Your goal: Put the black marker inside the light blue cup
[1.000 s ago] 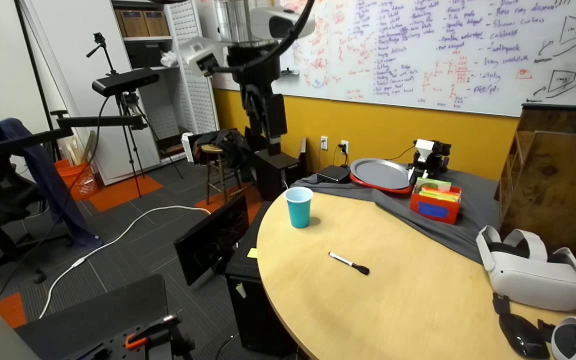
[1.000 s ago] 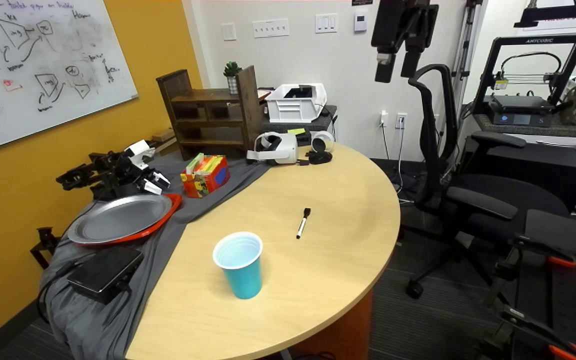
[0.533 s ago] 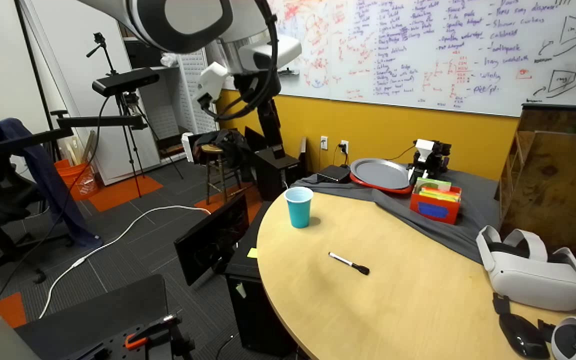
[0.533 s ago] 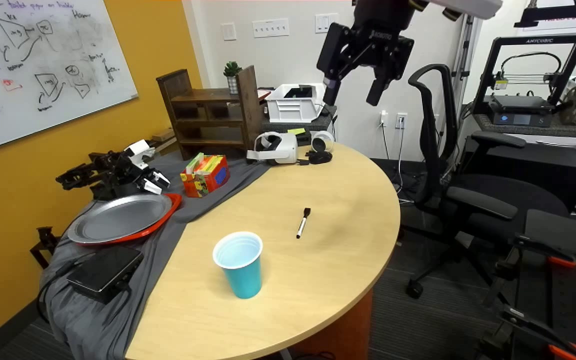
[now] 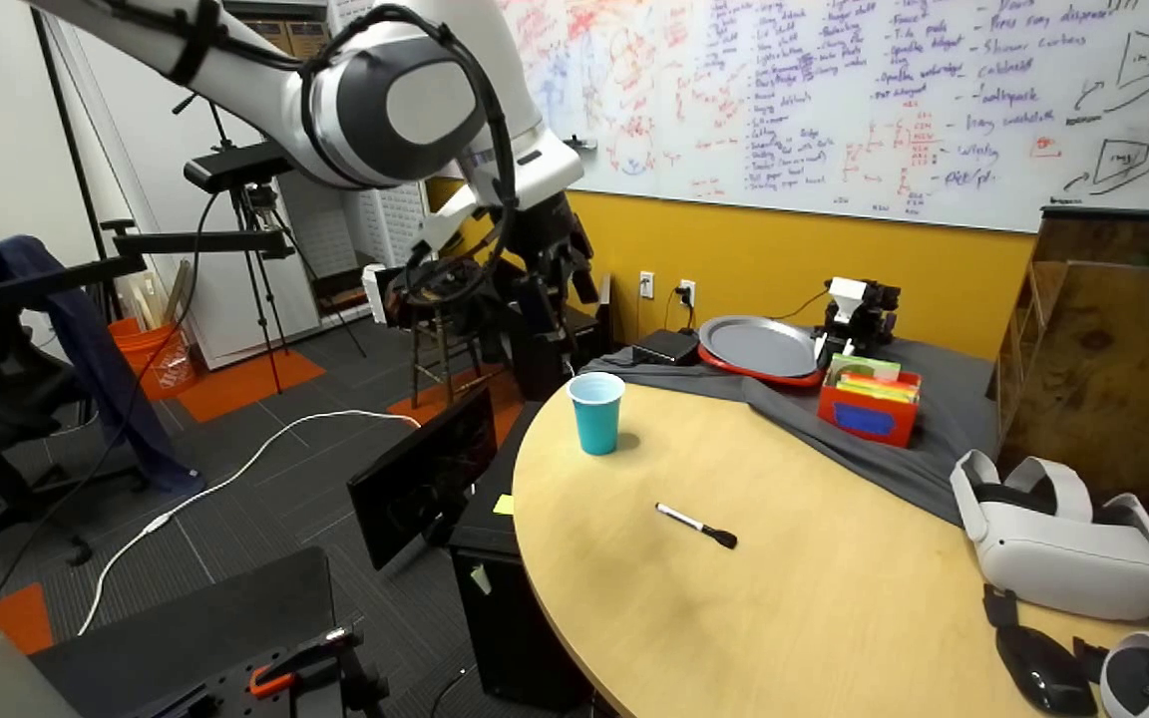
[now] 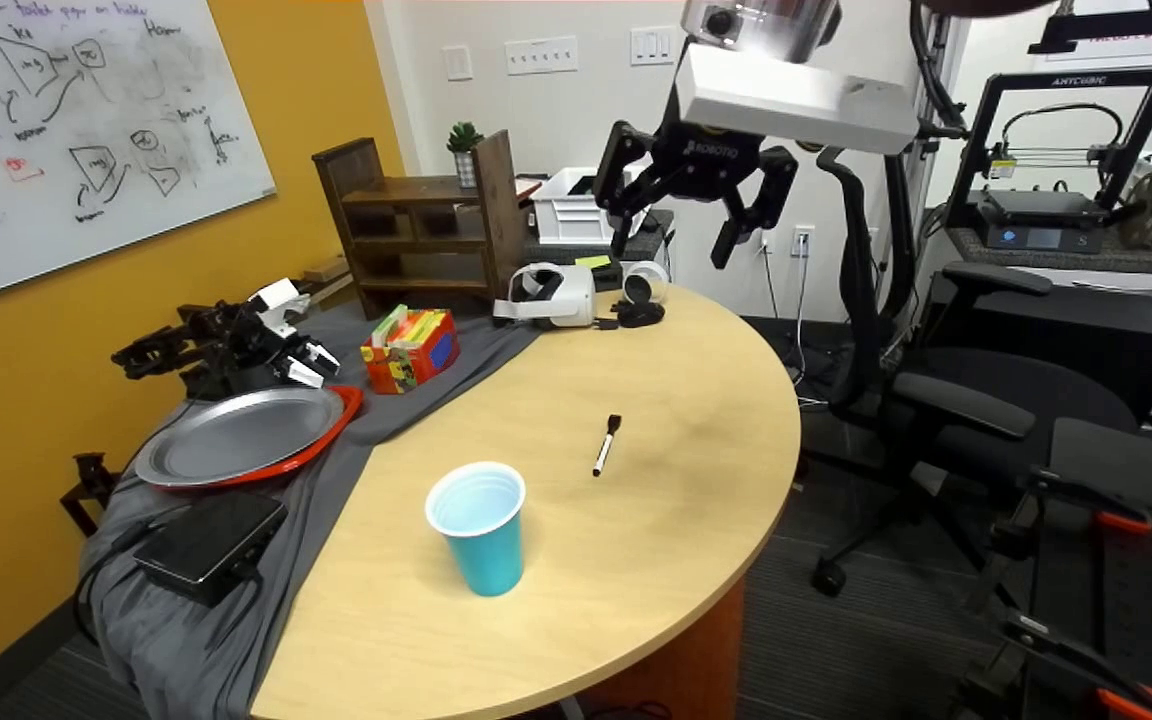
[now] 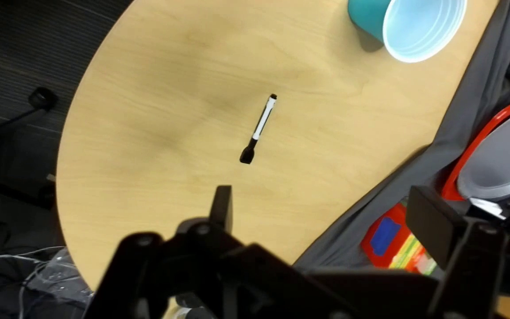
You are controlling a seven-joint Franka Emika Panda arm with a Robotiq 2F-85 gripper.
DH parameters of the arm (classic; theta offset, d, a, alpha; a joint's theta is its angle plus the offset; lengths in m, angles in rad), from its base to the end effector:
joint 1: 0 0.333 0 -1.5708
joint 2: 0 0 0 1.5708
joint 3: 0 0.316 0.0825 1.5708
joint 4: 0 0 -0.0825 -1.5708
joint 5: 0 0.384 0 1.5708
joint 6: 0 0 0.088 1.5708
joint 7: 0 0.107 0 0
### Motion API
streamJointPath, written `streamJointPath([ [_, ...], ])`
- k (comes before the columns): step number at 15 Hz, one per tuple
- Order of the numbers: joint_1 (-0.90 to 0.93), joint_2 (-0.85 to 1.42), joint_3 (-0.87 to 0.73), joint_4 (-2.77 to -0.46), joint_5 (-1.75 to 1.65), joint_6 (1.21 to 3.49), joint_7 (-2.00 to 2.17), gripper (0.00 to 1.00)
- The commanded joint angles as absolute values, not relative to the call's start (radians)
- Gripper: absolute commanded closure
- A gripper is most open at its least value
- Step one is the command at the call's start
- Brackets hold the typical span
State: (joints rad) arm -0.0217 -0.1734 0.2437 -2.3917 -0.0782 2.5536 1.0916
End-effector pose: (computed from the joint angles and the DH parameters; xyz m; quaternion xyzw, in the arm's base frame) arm 0.4886 0.1132 0.4179 -0.9060 0.3875 -0.1585 0.0622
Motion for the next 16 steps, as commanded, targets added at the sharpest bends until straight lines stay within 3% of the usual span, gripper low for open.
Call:
streamJointPath([
  [1,-0.03,-0.101,0.241,-2.37,-0.201,2.57,1.315,0.0],
  [16,0.087,0.202,0.048,-2.308,-0.244,2.814,1.425,0.0],
])
